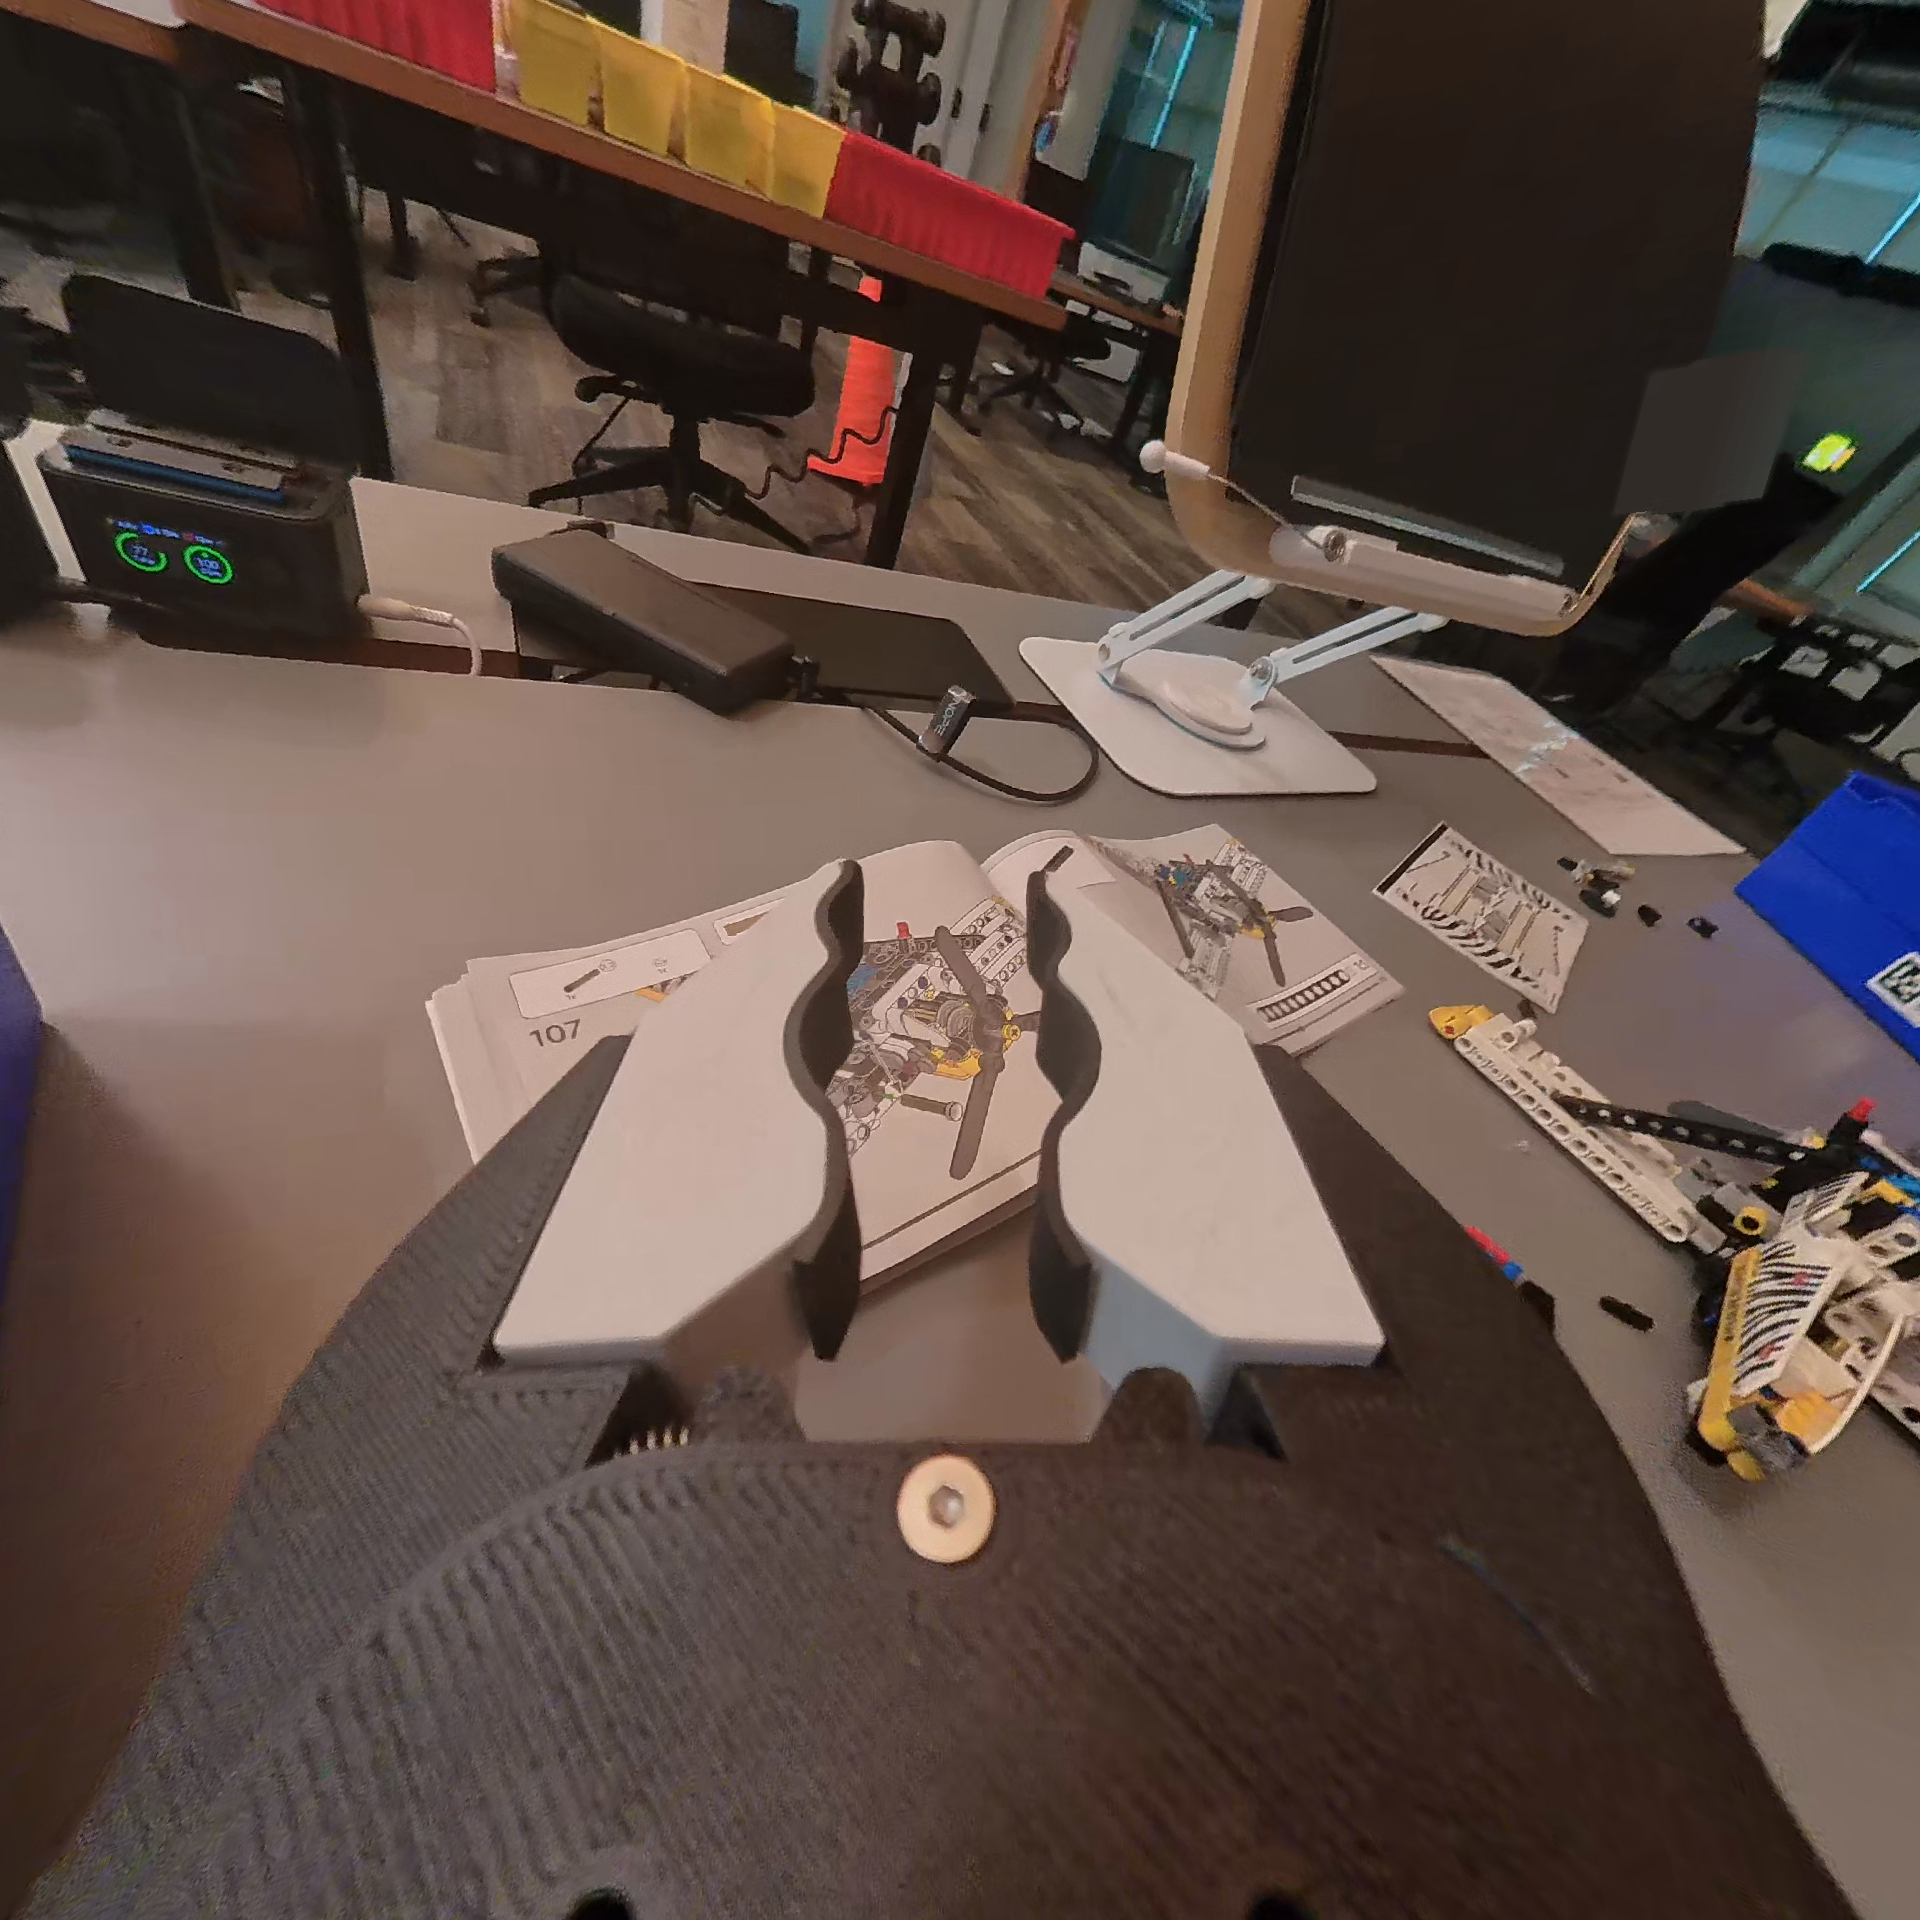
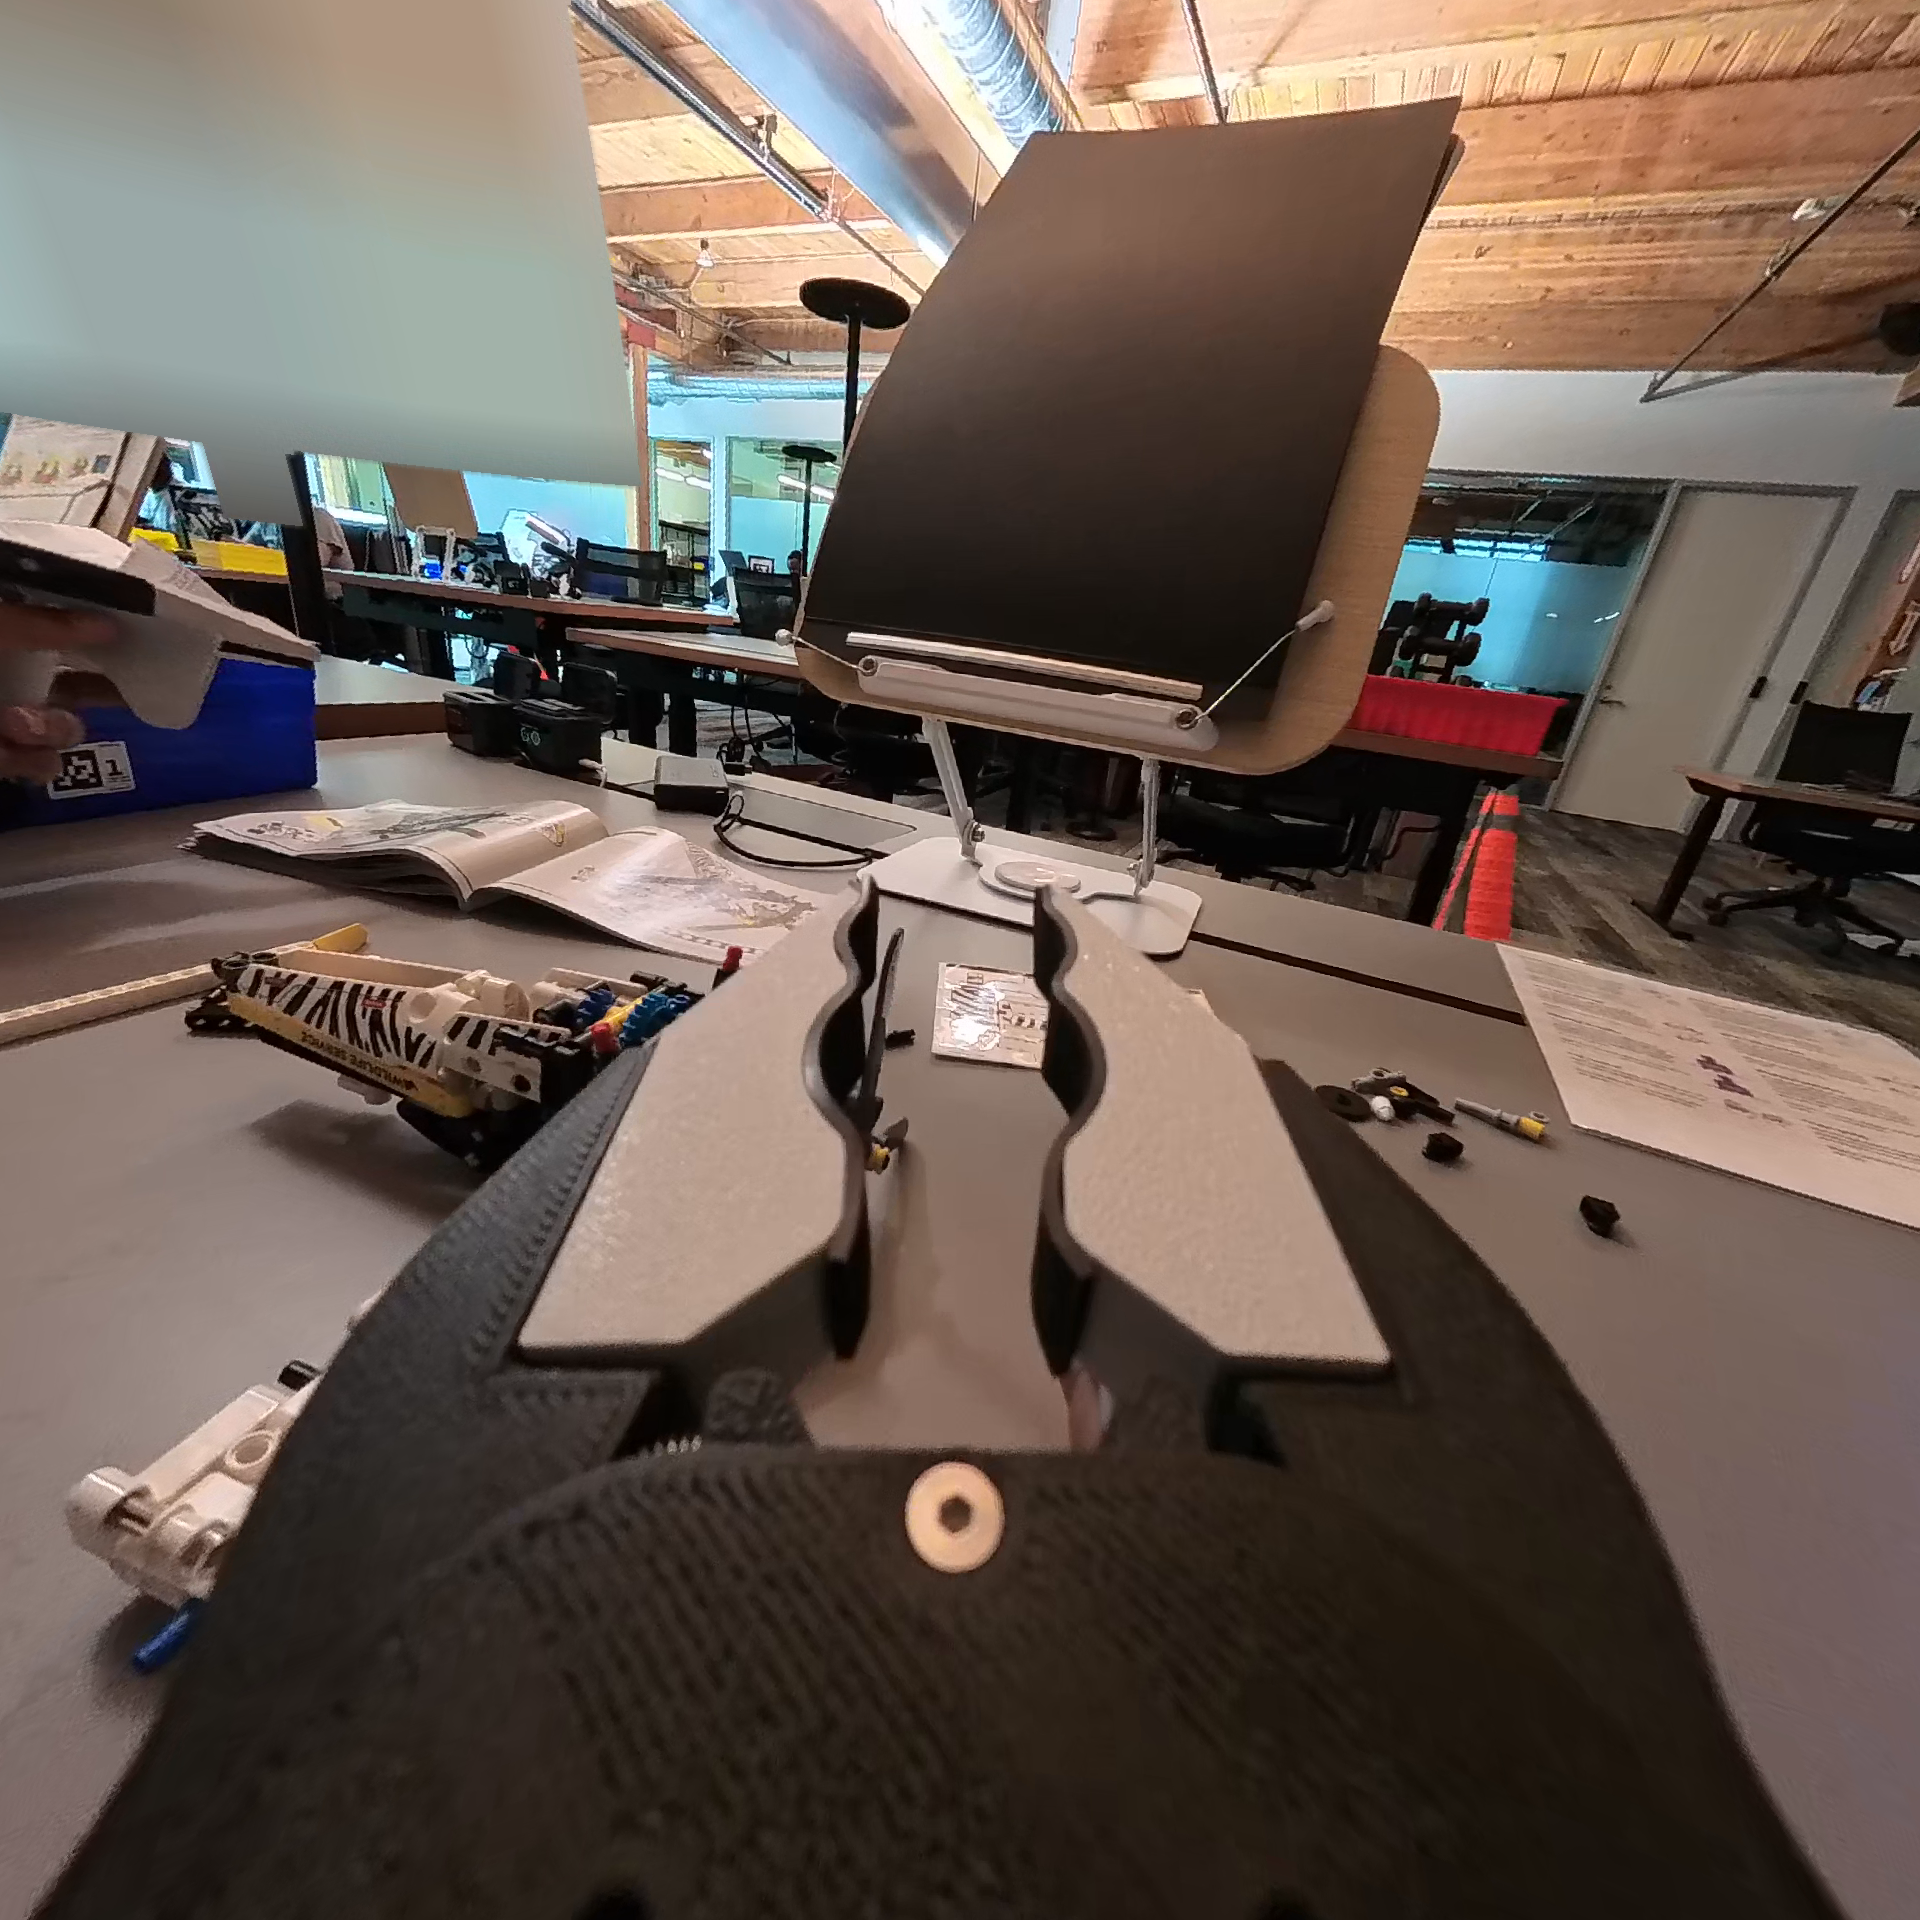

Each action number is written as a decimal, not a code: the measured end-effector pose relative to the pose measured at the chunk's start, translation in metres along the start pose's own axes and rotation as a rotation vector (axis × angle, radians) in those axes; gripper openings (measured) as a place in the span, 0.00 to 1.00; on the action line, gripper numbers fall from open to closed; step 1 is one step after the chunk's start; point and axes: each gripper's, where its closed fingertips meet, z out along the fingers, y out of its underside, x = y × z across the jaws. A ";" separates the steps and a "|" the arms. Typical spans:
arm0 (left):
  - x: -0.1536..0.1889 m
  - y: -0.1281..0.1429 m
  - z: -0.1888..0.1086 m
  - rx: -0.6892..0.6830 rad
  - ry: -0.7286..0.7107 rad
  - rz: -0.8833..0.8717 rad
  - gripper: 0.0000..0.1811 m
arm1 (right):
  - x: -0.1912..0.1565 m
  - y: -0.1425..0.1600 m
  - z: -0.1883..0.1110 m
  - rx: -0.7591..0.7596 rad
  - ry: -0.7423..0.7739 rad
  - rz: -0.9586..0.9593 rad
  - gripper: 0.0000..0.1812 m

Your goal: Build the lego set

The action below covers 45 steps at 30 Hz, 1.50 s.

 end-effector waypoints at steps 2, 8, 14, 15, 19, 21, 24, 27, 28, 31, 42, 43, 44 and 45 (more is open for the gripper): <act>0.002 0.001 0.001 -0.003 -0.007 0.029 0.16 | 0.001 0.000 0.000 0.001 0.000 -0.001 0.15; 0.005 -0.006 -0.001 0.024 -0.005 0.050 0.16 | 0.000 0.001 0.001 -0.005 -0.002 -0.009 0.15; 0.008 -0.007 -0.003 0.031 0.011 0.036 0.16 | 0.000 0.001 0.002 -0.008 -0.002 -0.014 0.15; 0.008 -0.007 -0.002 0.030 0.010 0.040 0.16 | 0.000 0.001 0.002 -0.008 -0.002 -0.014 0.15; 0.010 -0.006 -0.002 0.025 0.010 0.050 0.16 | -0.001 0.001 0.002 -0.008 -0.003 -0.017 0.15; 0.010 -0.006 -0.002 0.025 0.008 0.053 0.16 | -0.001 0.001 0.002 -0.009 -0.003 -0.018 0.15; 0.011 -0.006 -0.001 0.025 0.009 0.053 0.16 | -0.001 0.001 0.002 -0.009 -0.004 -0.021 0.15; 0.011 -0.005 0.000 0.022 0.010 0.054 0.16 | -0.001 0.002 0.002 -0.010 -0.005 -0.022 0.15; 0.012 -0.005 0.000 0.020 0.011 0.054 0.16 | -0.001 0.001 0.002 -0.011 -0.005 -0.022 0.15; 0.014 -0.004 -0.001 0.019 0.017 0.059 0.16 | -0.001 0.001 0.001 -0.010 -0.005 -0.023 0.15; 0.015 0.005 0.005 -0.019 0.028 0.070 0.15 | -0.002 -0.003 0.000 0.020 -0.004 -0.042 0.14; 0.015 0.007 0.005 -0.026 0.028 0.070 0.15 | -0.002 -0.003 -0.001 0.023 -0.002 -0.043 0.14; 0.016 0.009 0.006 -0.033 0.032 0.068 0.15 | -0.002 -0.004 -0.001 0.026 -0.001 -0.045 0.14; 0.017 0.010 0.007 -0.039 0.038 0.067 0.15 | -0.002 -0.004 -0.001 0.030 0.002 -0.047 0.14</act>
